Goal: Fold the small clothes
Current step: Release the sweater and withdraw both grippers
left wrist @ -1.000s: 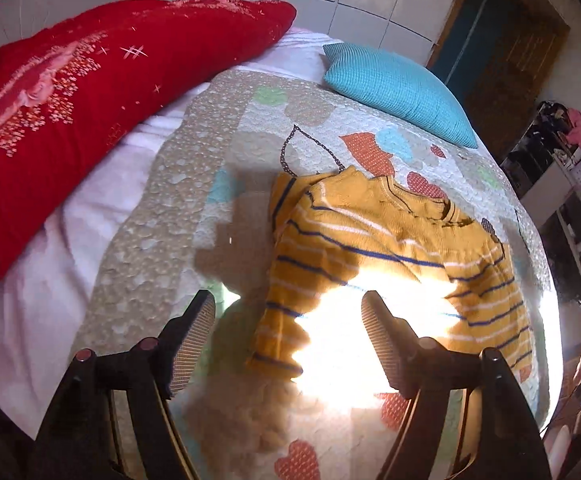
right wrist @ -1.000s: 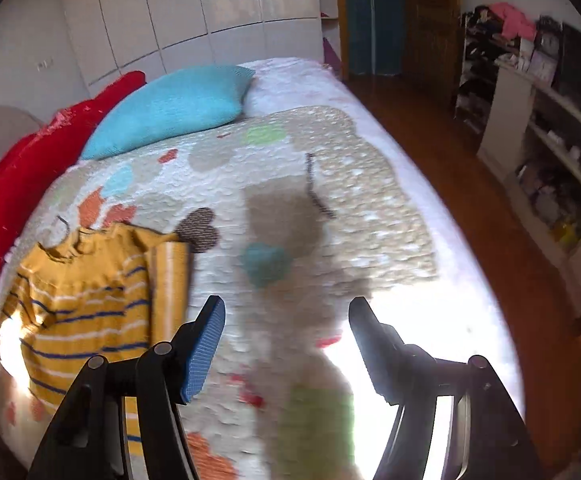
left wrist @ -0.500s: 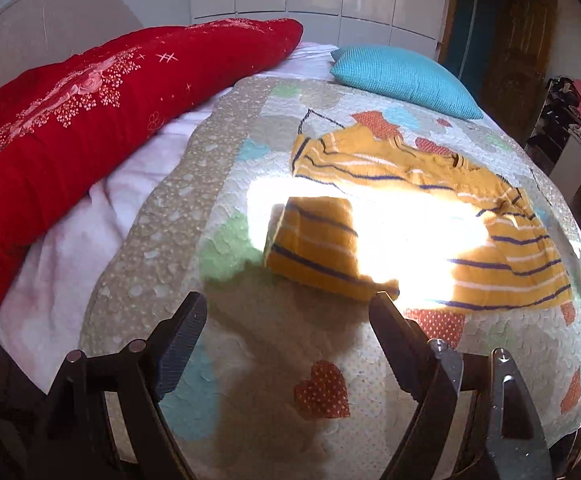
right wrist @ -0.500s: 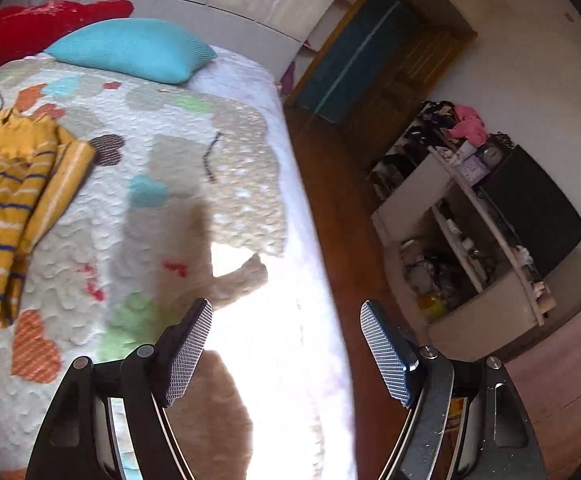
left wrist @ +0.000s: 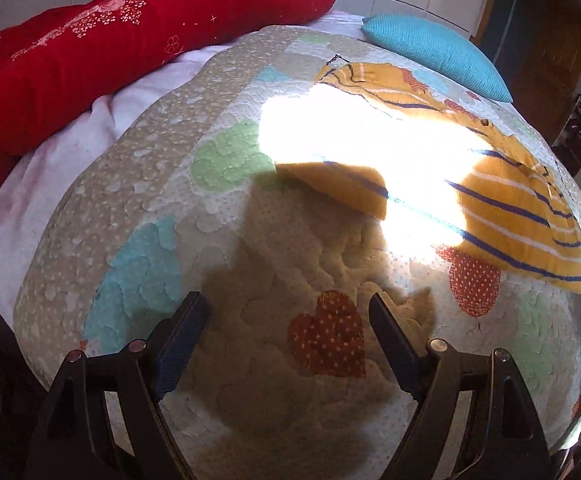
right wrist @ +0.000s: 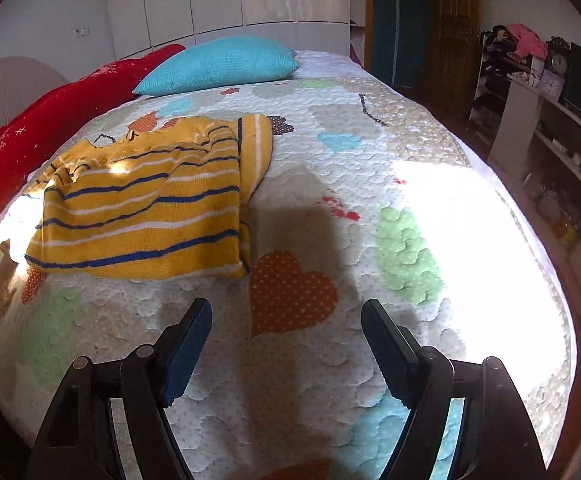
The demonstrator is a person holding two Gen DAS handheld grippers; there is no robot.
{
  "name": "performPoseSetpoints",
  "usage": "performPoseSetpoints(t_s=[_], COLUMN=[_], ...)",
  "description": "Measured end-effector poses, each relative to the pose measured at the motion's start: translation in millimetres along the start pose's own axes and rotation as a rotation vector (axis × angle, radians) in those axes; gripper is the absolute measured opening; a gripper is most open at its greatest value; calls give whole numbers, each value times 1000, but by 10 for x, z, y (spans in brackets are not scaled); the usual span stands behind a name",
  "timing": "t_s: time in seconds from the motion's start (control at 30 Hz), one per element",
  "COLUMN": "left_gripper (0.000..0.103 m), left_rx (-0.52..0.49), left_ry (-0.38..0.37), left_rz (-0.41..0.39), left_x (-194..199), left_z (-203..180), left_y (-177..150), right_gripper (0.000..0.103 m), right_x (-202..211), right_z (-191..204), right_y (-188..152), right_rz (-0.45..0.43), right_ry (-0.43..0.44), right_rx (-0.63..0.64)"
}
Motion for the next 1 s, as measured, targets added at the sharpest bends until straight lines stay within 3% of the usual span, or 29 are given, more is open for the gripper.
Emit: performPoseSetpoints(t_s=[0.4, 1.0], left_gripper=[98, 103], left_rx=[-89, -108], left_ry=[78, 113], left_rz=[-18, -25], left_x=[-82, -100], left_z=[-107, -114], left_y=[-99, -121], right_gripper=[92, 96], right_x=[-197, -194], right_z=[182, 188], right_y=[-152, -210], right_rz=[-22, -66], right_ry=[-37, -81], right_rx=[-47, -62])
Point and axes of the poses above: each gripper's, at about its wrist camera, not at the fingertips, and x roughly against the way its jaws point, z to its left, y to its top, the point moved 8 cm from there along -x, roughly the way its jaws point, and after that the axes turned 8 degrees about -y, right-handed, at the moved point
